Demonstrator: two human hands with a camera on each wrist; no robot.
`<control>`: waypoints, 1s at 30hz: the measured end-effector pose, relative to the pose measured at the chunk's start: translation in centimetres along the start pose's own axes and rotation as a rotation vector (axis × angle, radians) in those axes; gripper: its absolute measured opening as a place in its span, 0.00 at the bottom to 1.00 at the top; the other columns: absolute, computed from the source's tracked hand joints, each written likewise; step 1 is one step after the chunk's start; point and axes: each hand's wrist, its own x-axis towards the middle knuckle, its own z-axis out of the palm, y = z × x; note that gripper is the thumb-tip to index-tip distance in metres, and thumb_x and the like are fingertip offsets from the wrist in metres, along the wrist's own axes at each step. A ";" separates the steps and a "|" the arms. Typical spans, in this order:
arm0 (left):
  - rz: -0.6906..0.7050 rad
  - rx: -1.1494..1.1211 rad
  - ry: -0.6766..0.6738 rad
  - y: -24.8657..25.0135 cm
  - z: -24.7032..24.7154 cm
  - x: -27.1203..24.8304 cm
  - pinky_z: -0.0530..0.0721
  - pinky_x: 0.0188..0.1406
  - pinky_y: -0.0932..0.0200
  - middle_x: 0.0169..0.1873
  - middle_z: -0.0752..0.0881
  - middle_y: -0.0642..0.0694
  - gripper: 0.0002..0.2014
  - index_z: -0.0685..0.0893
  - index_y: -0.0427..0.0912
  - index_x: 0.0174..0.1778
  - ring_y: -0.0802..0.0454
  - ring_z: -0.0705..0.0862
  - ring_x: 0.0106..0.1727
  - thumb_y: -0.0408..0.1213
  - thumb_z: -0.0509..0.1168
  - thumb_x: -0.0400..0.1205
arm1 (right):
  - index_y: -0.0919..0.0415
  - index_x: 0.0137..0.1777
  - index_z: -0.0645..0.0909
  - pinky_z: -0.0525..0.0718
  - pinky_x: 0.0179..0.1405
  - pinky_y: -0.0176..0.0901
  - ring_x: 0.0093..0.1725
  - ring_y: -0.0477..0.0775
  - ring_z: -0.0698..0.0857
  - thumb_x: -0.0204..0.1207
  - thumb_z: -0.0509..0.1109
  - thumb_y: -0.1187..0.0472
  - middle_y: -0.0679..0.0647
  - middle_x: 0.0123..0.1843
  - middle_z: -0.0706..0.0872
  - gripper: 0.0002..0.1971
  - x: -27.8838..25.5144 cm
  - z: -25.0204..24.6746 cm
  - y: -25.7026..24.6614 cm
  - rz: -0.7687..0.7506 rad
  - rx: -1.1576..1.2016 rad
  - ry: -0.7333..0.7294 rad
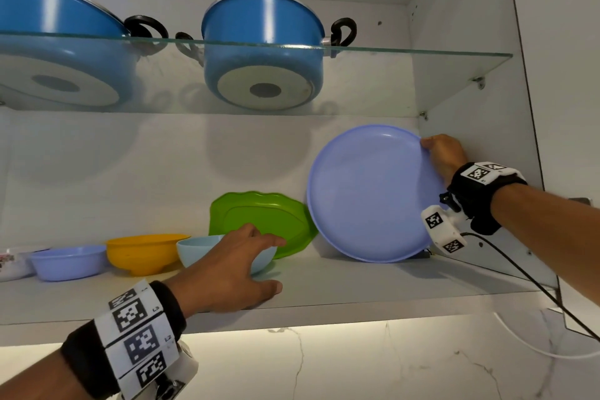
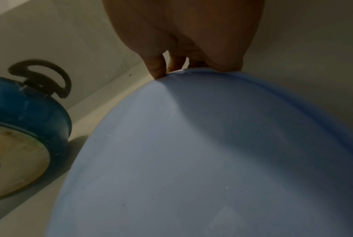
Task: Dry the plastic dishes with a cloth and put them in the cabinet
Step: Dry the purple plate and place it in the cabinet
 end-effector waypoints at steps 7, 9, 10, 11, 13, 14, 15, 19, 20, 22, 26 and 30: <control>0.003 -0.019 0.060 0.5 0.1 -1.5 0.74 0.66 0.66 0.69 0.64 0.69 0.29 0.68 0.72 0.73 0.67 0.68 0.68 0.62 0.70 0.77 | 0.77 0.44 0.79 0.73 0.50 0.50 0.49 0.65 0.78 0.83 0.59 0.68 0.74 0.53 0.81 0.12 2.8 1.1 1.3 0.051 -0.219 -0.050; -0.007 0.003 0.124 0.5 0.1 -2.1 0.71 0.64 0.65 0.71 0.62 0.69 0.30 0.69 0.74 0.71 0.67 0.65 0.70 0.70 0.67 0.72 | 0.69 0.32 0.71 0.67 0.46 0.47 0.46 0.62 0.73 0.83 0.57 0.72 0.71 0.47 0.76 0.16 3.5 1.2 1.8 0.043 -0.292 -0.096; -0.005 0.012 0.167 0.4 0.2 -2.5 0.71 0.64 0.63 0.72 0.62 0.68 0.32 0.70 0.74 0.70 0.66 0.64 0.71 0.74 0.62 0.69 | 0.67 0.31 0.69 0.65 0.46 0.45 0.47 0.61 0.71 0.84 0.55 0.74 0.69 0.47 0.74 0.17 3.8 1.2 2.0 0.051 -0.331 -0.115; -0.002 0.024 0.212 0.2 0.2 -3.0 0.73 0.64 0.60 0.72 0.64 0.67 0.33 0.72 0.73 0.69 0.65 0.64 0.71 0.76 0.58 0.67 | 0.67 0.35 0.70 0.65 0.48 0.43 0.49 0.59 0.70 0.85 0.53 0.74 0.67 0.49 0.73 0.16 4.1 1.3 2.2 0.047 -0.346 -0.118; -0.009 0.064 0.276 -0.2 0.3 -3.9 0.77 0.65 0.52 0.74 0.67 0.63 0.35 0.76 0.68 0.69 0.60 0.66 0.72 0.76 0.55 0.67 | 0.68 0.45 0.72 0.65 0.49 0.42 0.50 0.59 0.70 0.86 0.53 0.73 0.67 0.52 0.75 0.10 4.4 1.6 2.5 0.057 -0.360 -0.117; -0.021 0.088 0.298 -0.4 0.4 -4.3 0.77 0.65 0.50 0.74 0.69 0.62 0.36 0.78 0.67 0.69 0.58 0.67 0.73 0.76 0.55 0.67 | 0.69 0.46 0.73 0.67 0.49 0.44 0.50 0.60 0.72 0.86 0.54 0.73 0.69 0.52 0.77 0.09 4.3 1.7 2.5 0.060 -0.362 -0.108; -0.037 0.109 0.316 -0.5 0.3 -4.6 0.77 0.65 0.49 0.73 0.71 0.60 0.36 0.80 0.65 0.69 0.57 0.69 0.73 0.77 0.54 0.68 | 0.70 0.46 0.74 0.67 0.48 0.44 0.49 0.60 0.73 0.85 0.54 0.72 0.69 0.51 0.77 0.09 4.4 2.0 2.6 0.062 -0.369 -0.114; -0.118 0.156 0.343 -1.0 0.4 -5.3 0.78 0.65 0.44 0.73 0.74 0.54 0.44 0.80 0.62 0.71 0.51 0.71 0.74 0.84 0.44 0.68 | 0.65 0.52 0.70 0.66 0.50 0.41 0.51 0.57 0.70 0.88 0.53 0.66 0.64 0.52 0.73 0.06 4.5 2.7 3.0 0.081 -0.348 -0.148; -0.136 0.161 0.342 -1.0 0.4 -5.5 0.78 0.65 0.44 0.73 0.73 0.53 0.45 0.79 0.62 0.71 0.50 0.71 0.74 0.84 0.43 0.68 | 0.66 0.51 0.72 0.67 0.49 0.43 0.50 0.58 0.72 0.88 0.55 0.64 0.64 0.48 0.75 0.07 4.5 2.8 3.1 0.069 -0.320 -0.133; -0.168 0.165 0.335 -1.0 0.4 -5.6 0.78 0.65 0.45 0.75 0.71 0.53 0.44 0.78 0.62 0.72 0.50 0.70 0.75 0.82 0.47 0.67 | 0.68 0.42 0.75 0.69 0.43 0.46 0.43 0.62 0.76 0.86 0.60 0.60 0.62 0.36 0.78 0.13 4.5 2.6 3.2 0.060 -0.264 -0.084; -0.197 0.169 0.302 -1.2 0.6 -5.5 0.77 0.68 0.46 0.76 0.67 0.53 0.47 0.74 0.63 0.75 0.50 0.66 0.79 0.84 0.45 0.64 | 0.62 0.38 0.76 0.72 0.35 0.48 0.36 0.60 0.77 0.80 0.69 0.57 0.60 0.35 0.77 0.12 4.0 2.1 2.8 0.060 -0.247 -0.062; -0.213 0.174 0.264 -1.3 0.8 -5.3 0.75 0.71 0.50 0.79 0.64 0.54 0.51 0.69 0.63 0.78 0.52 0.63 0.81 0.85 0.42 0.61 | 0.59 0.75 0.73 0.79 0.62 0.51 0.67 0.66 0.80 0.76 0.76 0.51 0.63 0.71 0.77 0.29 2.9 2.0 2.7 0.078 -0.300 -0.088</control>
